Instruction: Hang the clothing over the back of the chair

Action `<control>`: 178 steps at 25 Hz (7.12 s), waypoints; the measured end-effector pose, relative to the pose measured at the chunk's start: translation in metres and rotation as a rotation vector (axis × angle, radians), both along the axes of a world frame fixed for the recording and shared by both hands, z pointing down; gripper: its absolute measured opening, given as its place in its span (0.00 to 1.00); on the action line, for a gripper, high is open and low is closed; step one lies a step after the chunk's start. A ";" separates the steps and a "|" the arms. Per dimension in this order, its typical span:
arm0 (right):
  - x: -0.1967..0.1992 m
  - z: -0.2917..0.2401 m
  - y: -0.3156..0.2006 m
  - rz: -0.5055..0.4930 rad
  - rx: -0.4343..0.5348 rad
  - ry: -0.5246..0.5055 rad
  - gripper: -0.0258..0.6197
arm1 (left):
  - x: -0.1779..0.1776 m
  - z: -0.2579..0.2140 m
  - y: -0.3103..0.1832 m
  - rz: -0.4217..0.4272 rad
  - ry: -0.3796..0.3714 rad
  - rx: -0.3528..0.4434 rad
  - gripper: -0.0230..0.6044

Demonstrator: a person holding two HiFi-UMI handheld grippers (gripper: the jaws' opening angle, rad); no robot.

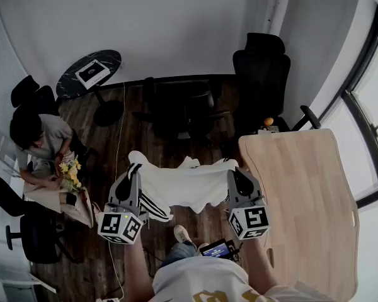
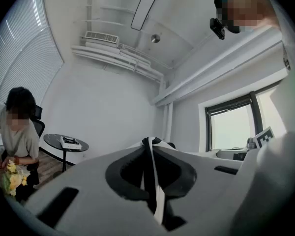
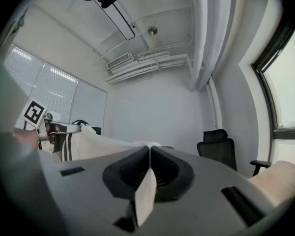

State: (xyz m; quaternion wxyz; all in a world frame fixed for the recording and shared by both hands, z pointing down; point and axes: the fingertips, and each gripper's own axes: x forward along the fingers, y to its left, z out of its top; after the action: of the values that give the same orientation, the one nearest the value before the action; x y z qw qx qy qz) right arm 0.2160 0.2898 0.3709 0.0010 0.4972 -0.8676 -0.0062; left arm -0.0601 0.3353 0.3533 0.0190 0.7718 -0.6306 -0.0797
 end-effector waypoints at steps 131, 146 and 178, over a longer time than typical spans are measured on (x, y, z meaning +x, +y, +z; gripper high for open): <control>-0.164 -0.019 -0.572 -0.071 0.004 0.241 0.07 | -0.159 0.049 -0.593 0.078 -0.113 -0.229 0.08; -0.178 0.126 -0.598 -0.311 -0.285 0.556 0.07 | -0.133 0.173 -0.618 0.269 -0.272 -0.533 0.08; -0.177 0.266 -0.547 -0.717 -0.787 0.764 0.24 | -0.101 0.303 -0.573 0.733 -0.482 -1.005 0.12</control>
State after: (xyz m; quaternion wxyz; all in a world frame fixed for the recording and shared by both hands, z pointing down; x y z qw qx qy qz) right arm 0.0385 -0.2570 0.6373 0.4889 0.1026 -0.8556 0.1357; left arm -0.1615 -0.2379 0.6559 0.2607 0.8297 -0.2747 0.4100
